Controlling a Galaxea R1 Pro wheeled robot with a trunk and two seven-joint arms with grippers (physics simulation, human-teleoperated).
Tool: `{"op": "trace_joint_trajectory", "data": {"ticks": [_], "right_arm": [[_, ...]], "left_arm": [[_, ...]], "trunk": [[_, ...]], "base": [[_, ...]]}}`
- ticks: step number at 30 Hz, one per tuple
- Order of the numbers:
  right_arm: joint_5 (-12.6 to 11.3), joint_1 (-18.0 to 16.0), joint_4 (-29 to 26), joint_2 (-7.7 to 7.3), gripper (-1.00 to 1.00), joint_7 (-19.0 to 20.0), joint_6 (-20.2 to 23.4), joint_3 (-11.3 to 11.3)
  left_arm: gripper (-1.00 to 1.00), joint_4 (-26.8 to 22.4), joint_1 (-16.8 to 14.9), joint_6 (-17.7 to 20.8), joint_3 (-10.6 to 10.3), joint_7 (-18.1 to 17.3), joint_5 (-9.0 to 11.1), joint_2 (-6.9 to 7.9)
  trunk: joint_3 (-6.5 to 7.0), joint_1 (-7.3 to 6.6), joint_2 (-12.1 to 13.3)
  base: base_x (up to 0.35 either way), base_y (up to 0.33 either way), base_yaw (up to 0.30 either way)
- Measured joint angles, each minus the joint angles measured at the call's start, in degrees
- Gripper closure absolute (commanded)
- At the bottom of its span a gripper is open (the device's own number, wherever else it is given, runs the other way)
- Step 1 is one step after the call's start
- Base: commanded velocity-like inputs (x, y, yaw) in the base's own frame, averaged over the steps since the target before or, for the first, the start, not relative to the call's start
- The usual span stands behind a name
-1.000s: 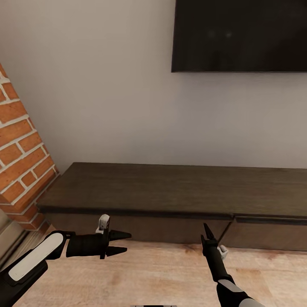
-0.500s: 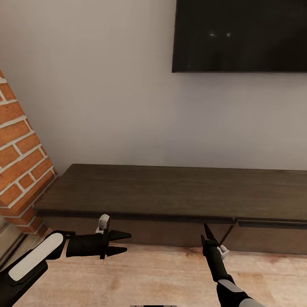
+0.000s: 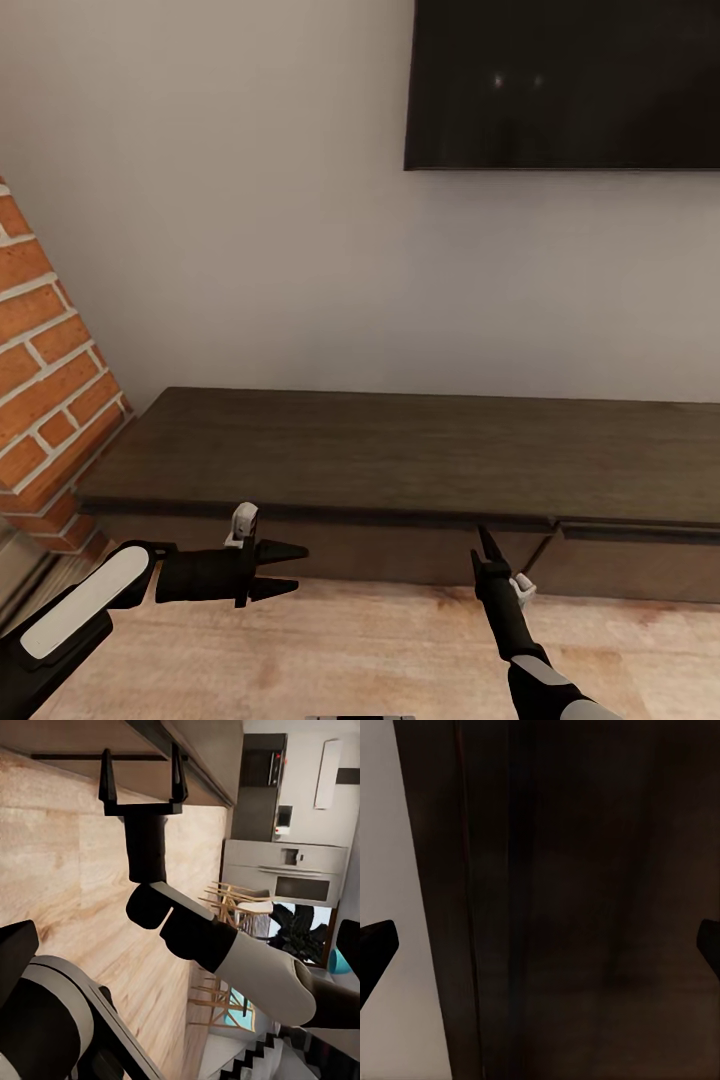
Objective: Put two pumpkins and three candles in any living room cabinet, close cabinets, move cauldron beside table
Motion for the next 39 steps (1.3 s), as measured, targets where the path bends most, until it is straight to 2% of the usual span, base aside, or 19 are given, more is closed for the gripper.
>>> {"op": "trace_joint_trajectory", "data": {"ticks": [34,35,39], "right_arm": [[0.10,0.00,0.00,0.01,-1.00,0.08,-0.08,0.12],[0.07,0.00,0.00,0.01,1.00,0.07,-0.06,0.11],[0.07,-0.01,-0.05,0.01,1.00,-0.05,-0.07,0.11]], "left_arm": [[-1.00,-0.02,0.00,0.00,0.00,0.03,-0.01,-0.05],[-1.00,-0.01,0.00,0.00,0.00,0.03,-0.01,-0.05],[-1.00,0.00,0.00,0.00,0.00,0.00,-0.01,-0.01]], "trunk": [[0.00,0.00,0.00],[0.00,0.00,0.00],[0.00,0.00,0.00]], "base": [[0.034,0.000,0.000],[0.000,0.000,0.000],[-0.014,0.000,0.000]]}}
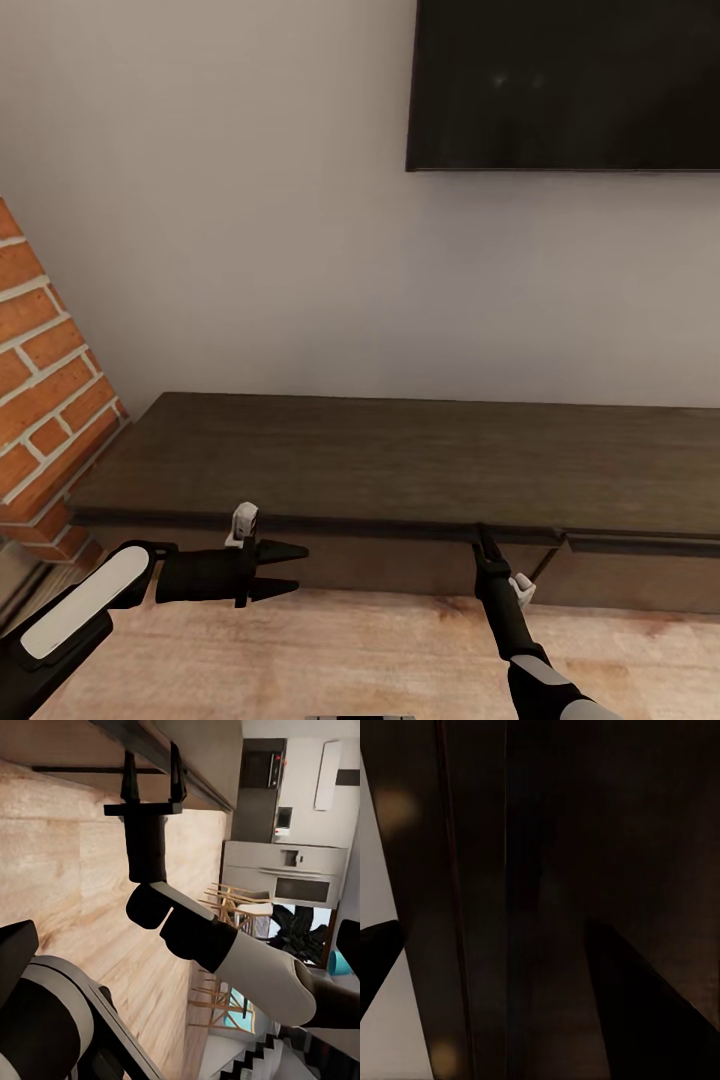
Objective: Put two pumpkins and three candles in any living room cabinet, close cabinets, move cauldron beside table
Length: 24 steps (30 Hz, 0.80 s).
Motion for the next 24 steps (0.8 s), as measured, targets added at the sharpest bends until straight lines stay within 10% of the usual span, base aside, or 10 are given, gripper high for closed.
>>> {"op": "trace_joint_trajectory", "data": {"ticks": [24], "right_arm": [[0.08,-0.02,-0.48,0.01,1.00,-0.10,-0.19,0.03]], "left_arm": [[-1.00,0.00,0.00,-0.05,-0.05,0.03,0.00,-0.08]], "trunk": [[0.01,-0.01,-0.01]], "base": [[-0.023,0.000,0.000]]}}
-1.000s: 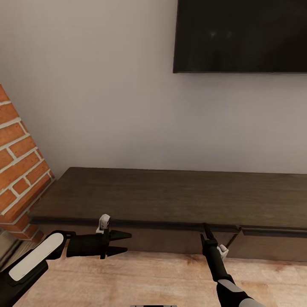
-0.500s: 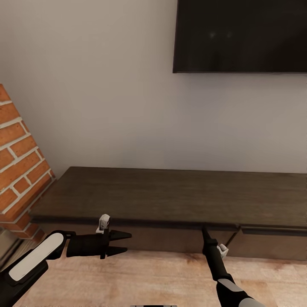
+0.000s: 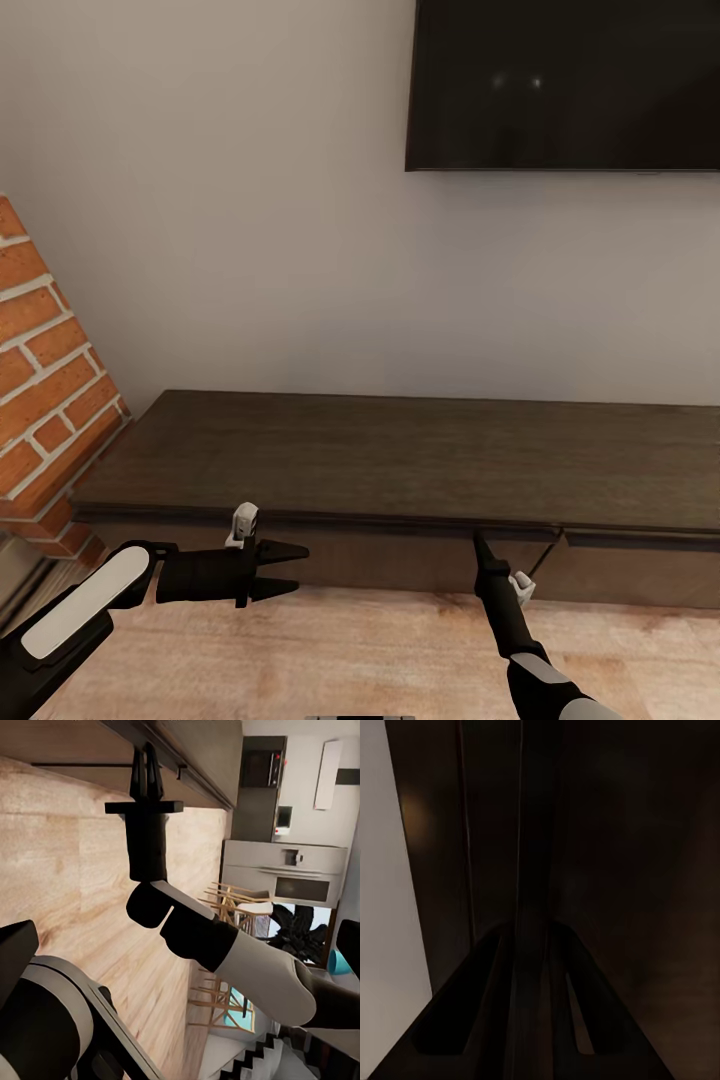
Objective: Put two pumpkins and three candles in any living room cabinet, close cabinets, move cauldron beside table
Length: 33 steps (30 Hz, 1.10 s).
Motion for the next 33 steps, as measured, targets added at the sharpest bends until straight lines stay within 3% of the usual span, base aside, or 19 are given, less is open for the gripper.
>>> {"op": "trace_joint_trajectory", "data": {"ticks": [33], "right_arm": [[0.13,0.00,-0.19,0.01,1.00,-0.24,0.05,0.61]], "left_arm": [[-1.00,0.01,-0.01,-0.04,-0.03,0.00,0.00,0.00]], "trunk": [[0.00,0.02,0.00]], "base": [[-0.101,0.000,0.000]]}}
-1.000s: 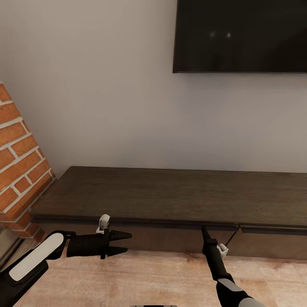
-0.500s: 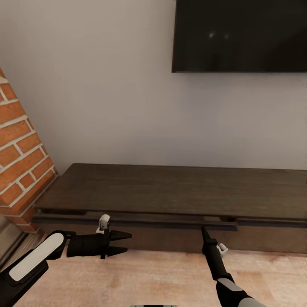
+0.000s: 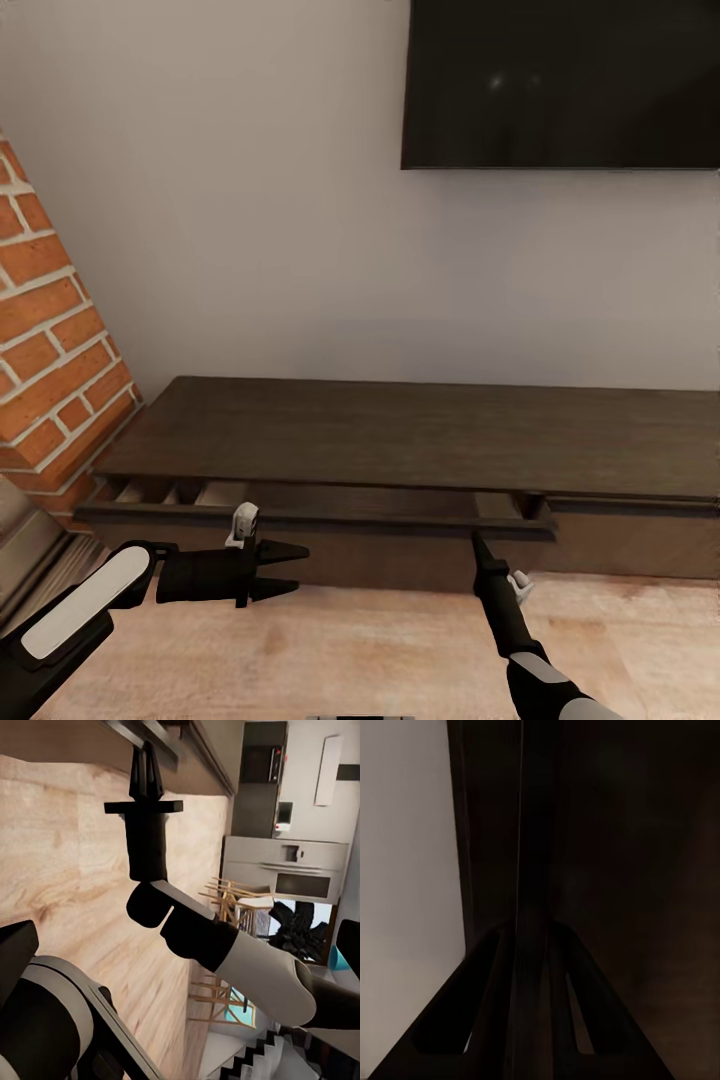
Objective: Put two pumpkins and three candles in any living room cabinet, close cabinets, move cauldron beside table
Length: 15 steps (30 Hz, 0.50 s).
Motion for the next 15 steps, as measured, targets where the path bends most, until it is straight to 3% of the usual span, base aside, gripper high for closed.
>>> {"op": "trace_joint_trajectory", "data": {"ticks": [15], "right_arm": [[0.12,0.00,-0.01,0.01,1.00,0.01,0.01,0.43]], "left_arm": [[-1.00,0.00,0.00,0.00,-0.02,0.01,0.00,0.00]], "trunk": [[0.00,0.00,0.00]], "base": [[-0.162,0.000,0.000]]}}
